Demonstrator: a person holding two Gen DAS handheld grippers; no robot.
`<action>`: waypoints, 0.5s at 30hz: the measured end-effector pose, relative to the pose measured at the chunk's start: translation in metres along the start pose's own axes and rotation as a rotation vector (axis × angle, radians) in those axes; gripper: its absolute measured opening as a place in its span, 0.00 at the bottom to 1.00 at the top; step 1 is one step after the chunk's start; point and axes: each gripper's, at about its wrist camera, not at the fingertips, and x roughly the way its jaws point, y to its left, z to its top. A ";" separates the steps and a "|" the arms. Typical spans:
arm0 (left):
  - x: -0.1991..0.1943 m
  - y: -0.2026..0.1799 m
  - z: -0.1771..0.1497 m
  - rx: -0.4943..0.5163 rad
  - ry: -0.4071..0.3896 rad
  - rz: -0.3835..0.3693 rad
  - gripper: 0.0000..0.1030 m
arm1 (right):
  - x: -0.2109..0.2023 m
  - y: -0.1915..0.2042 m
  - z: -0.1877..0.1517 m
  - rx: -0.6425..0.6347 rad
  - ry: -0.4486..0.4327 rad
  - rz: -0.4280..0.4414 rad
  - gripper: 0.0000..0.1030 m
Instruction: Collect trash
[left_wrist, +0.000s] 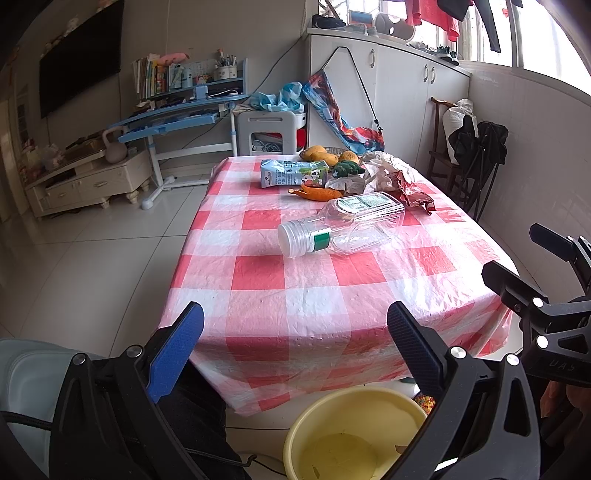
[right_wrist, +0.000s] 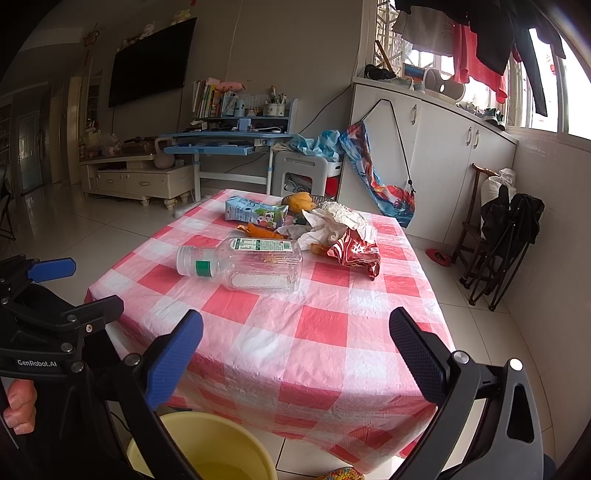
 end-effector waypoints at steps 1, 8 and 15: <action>0.000 0.000 0.000 0.001 0.000 0.000 0.93 | 0.000 0.000 0.000 0.000 0.000 0.000 0.94; 0.000 0.010 0.007 -0.019 -0.016 -0.022 0.93 | 0.003 -0.006 0.012 0.035 0.017 0.040 0.94; 0.020 0.015 0.025 -0.010 -0.002 -0.043 0.93 | 0.022 -0.029 0.043 0.003 0.036 0.065 0.94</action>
